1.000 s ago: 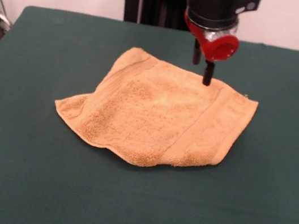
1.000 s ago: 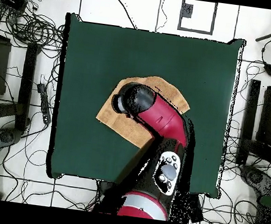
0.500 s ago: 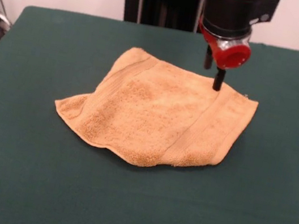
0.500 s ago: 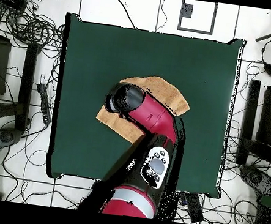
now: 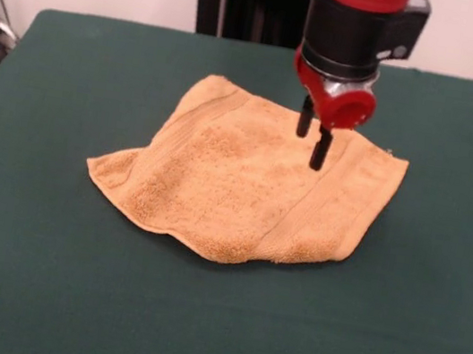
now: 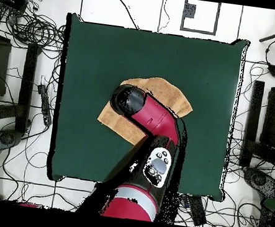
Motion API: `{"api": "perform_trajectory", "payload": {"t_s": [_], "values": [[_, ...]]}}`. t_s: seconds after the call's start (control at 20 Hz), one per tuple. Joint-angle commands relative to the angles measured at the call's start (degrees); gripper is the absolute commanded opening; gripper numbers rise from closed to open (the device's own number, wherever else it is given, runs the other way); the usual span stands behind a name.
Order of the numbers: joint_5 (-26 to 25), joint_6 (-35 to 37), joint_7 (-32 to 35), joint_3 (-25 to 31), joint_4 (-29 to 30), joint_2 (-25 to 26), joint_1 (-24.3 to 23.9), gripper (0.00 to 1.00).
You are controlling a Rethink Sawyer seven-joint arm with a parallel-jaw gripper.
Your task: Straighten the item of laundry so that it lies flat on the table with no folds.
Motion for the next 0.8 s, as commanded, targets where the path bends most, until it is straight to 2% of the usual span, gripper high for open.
{"api": "perform_trajectory", "payload": {"t_s": [0.05,0.3,0.8], "values": [[4.2,-6.9,12.6,7.5,2.7,2.4,-0.1,1.00],[4.9,-9.7,11.9,9.3,4.0,2.1,-1.3,1.00],[6.4,1.1,11.8,11.4,6.1,0.2,-3.1,1.00]]}}
